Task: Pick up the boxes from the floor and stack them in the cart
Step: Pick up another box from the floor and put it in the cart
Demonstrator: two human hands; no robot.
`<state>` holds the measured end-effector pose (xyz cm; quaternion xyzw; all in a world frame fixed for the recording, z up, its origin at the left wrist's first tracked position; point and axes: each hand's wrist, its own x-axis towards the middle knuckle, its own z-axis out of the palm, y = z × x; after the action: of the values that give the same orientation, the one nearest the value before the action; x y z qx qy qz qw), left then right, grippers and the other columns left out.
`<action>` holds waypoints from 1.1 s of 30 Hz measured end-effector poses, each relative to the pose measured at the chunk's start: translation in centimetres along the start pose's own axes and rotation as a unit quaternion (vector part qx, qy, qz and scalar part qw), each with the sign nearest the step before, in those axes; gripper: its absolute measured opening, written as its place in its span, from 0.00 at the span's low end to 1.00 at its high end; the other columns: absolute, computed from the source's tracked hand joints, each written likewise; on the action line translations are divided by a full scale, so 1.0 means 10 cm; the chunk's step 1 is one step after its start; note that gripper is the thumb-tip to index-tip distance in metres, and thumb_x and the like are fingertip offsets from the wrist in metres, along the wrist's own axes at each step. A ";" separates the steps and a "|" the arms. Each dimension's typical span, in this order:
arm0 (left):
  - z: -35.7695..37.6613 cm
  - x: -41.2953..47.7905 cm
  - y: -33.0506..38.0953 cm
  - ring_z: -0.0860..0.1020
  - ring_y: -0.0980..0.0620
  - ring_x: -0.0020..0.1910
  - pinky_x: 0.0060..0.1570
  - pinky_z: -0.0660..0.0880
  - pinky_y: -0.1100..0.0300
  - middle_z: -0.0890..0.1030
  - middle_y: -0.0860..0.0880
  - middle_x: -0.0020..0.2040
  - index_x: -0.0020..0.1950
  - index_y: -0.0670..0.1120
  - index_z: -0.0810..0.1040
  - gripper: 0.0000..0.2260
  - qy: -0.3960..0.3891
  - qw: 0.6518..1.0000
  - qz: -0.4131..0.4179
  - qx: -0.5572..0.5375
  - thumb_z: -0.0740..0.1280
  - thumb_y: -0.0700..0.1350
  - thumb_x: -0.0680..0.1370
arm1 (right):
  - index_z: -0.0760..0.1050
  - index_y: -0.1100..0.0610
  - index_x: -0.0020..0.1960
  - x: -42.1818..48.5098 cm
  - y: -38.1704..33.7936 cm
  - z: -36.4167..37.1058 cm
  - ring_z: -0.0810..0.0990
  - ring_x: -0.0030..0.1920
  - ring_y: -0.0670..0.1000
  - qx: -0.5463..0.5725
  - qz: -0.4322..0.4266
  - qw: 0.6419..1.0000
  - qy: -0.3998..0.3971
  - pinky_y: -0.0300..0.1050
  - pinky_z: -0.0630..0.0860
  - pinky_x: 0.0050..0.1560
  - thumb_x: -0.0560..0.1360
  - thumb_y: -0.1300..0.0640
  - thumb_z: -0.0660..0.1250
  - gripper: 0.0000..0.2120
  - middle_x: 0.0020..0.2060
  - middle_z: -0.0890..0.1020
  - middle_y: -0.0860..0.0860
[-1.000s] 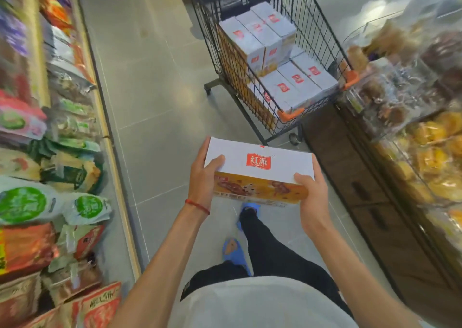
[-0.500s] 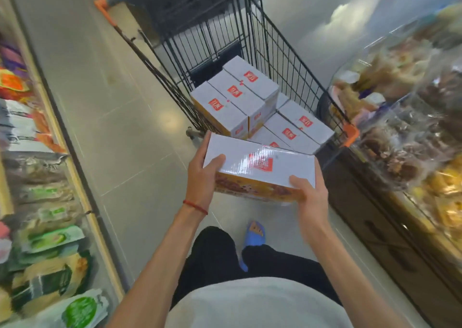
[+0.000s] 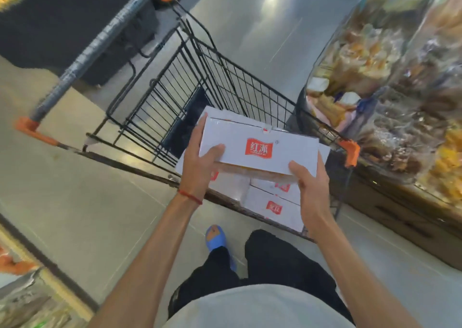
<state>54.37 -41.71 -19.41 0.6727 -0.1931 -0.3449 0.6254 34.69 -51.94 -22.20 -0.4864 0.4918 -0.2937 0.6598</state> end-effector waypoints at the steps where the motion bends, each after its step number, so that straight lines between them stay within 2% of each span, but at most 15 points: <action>1: -0.03 0.16 0.05 0.81 0.56 0.60 0.54 0.79 0.60 0.79 0.53 0.65 0.78 0.52 0.64 0.30 -0.013 1.000 -0.004 -0.004 0.66 0.37 0.77 | 0.62 0.48 0.80 0.07 -0.03 0.08 0.79 0.67 0.53 0.003 0.010 1.000 0.010 0.65 0.74 0.69 0.72 0.45 0.73 0.40 0.67 0.81 0.47; 4: -0.07 0.63 0.16 0.80 0.47 0.63 0.60 0.79 0.50 0.78 0.47 0.68 0.80 0.52 0.62 0.31 -0.041 0.999 -0.020 0.004 0.65 0.36 0.78 | 0.62 0.48 0.80 0.31 -0.11 0.26 0.79 0.68 0.52 0.004 0.005 1.000 0.025 0.65 0.74 0.69 0.71 0.41 0.73 0.42 0.68 0.80 0.47; 6: -0.05 0.95 0.20 0.80 0.44 0.63 0.58 0.80 0.48 0.78 0.44 0.69 0.80 0.50 0.61 0.31 -0.070 0.997 -0.032 0.018 0.65 0.37 0.78 | 0.63 0.49 0.79 0.50 -0.15 0.32 0.79 0.68 0.50 0.003 -0.010 0.999 0.037 0.62 0.73 0.71 0.73 0.43 0.72 0.39 0.68 0.80 0.47; 9: 0.01 1.39 0.18 0.80 0.39 0.61 0.57 0.80 0.40 0.78 0.40 0.66 0.78 0.46 0.63 0.27 -0.098 0.993 -0.035 0.053 0.63 0.37 0.80 | 0.62 0.47 0.79 0.85 -0.21 0.39 0.77 0.69 0.48 -0.004 -0.022 0.999 0.030 0.57 0.74 0.71 0.76 0.45 0.70 0.35 0.69 0.78 0.46; 11: 0.08 1.63 0.18 0.79 0.36 0.61 0.58 0.79 0.38 0.78 0.37 0.65 0.77 0.43 0.63 0.25 -0.101 0.993 -0.042 0.054 0.63 0.37 0.80 | 0.61 0.47 0.80 1.07 -0.26 0.42 0.77 0.68 0.45 -0.010 -0.024 0.999 0.022 0.50 0.75 0.70 0.77 0.46 0.69 0.34 0.69 0.78 0.45; 14: 0.14 1.90 0.16 0.80 0.39 0.61 0.53 0.80 0.47 0.78 0.37 0.65 0.77 0.41 0.63 0.25 -0.097 0.992 -0.052 0.066 0.63 0.39 0.81 | 0.60 0.47 0.80 1.34 -0.27 0.45 0.77 0.66 0.41 -0.022 -0.027 0.999 0.015 0.37 0.78 0.64 0.79 0.50 0.68 0.33 0.69 0.77 0.45; 16: 0.17 2.05 0.11 0.81 0.42 0.60 0.52 0.81 0.51 0.78 0.40 0.65 0.78 0.43 0.63 0.25 -0.095 0.991 -0.056 0.079 0.64 0.42 0.81 | 0.58 0.48 0.81 1.49 -0.24 0.47 0.77 0.65 0.39 -0.027 -0.024 0.999 0.012 0.32 0.77 0.58 0.82 0.55 0.68 0.32 0.69 0.76 0.46; 20: 0.16 2.35 -0.02 0.82 0.46 0.60 0.55 0.81 0.45 0.80 0.44 0.63 0.77 0.47 0.64 0.25 -0.094 0.987 -0.071 0.107 0.66 0.47 0.82 | 0.55 0.48 0.82 1.75 -0.16 0.56 0.76 0.66 0.39 -0.048 -0.002 0.999 0.010 0.31 0.77 0.56 0.82 0.53 0.68 0.33 0.70 0.75 0.47; 24: 0.11 2.62 -0.24 0.82 0.47 0.60 0.57 0.81 0.44 0.80 0.46 0.63 0.75 0.50 0.68 0.24 -0.099 0.984 -0.092 0.120 0.68 0.50 0.80 | 0.52 0.48 0.83 1.95 -0.02 0.68 0.76 0.59 0.29 -0.058 0.030 0.998 0.020 0.26 0.76 0.50 0.83 0.54 0.66 0.34 0.67 0.75 0.43; 27: 0.09 2.81 -0.44 0.81 0.52 0.60 0.55 0.82 0.53 0.80 0.49 0.62 0.74 0.53 0.69 0.22 -0.102 0.980 -0.112 0.128 0.68 0.47 0.80 | 0.53 0.48 0.83 2.07 0.12 0.81 0.78 0.57 0.30 -0.061 0.060 0.996 0.029 0.28 0.77 0.48 0.82 0.53 0.66 0.34 0.68 0.75 0.47; 30: 0.04 2.99 -0.63 0.80 0.61 0.56 0.49 0.80 0.65 0.80 0.54 0.61 0.73 0.55 0.69 0.22 -0.100 0.975 -0.133 0.146 0.67 0.42 0.80 | 0.53 0.44 0.82 2.16 0.32 0.94 0.78 0.64 0.39 -0.077 0.088 0.992 0.049 0.39 0.79 0.58 0.81 0.47 0.68 0.35 0.70 0.75 0.46; 32: -0.01 3.11 -0.79 0.80 0.61 0.56 0.53 0.80 0.63 0.80 0.56 0.60 0.70 0.57 0.70 0.20 -0.109 0.969 -0.148 0.165 0.67 0.42 0.80 | 0.53 0.40 0.81 2.23 0.45 1.01 0.78 0.66 0.45 -0.092 0.102 0.989 0.062 0.48 0.79 0.64 0.80 0.44 0.68 0.35 0.70 0.75 0.43; 33: -0.04 3.16 -0.86 0.80 0.59 0.57 0.56 0.80 0.59 0.80 0.55 0.60 0.70 0.57 0.71 0.19 -0.117 0.965 -0.156 0.174 0.67 0.43 0.80 | 0.53 0.39 0.81 2.26 0.50 1.04 0.78 0.65 0.45 -0.099 0.110 0.987 0.066 0.48 0.80 0.63 0.80 0.44 0.69 0.35 0.69 0.75 0.42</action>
<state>74.88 -62.01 -34.80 0.7482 -0.2147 -0.4753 0.4102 51.71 -66.10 -34.67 -0.4718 0.6111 -0.2009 0.6031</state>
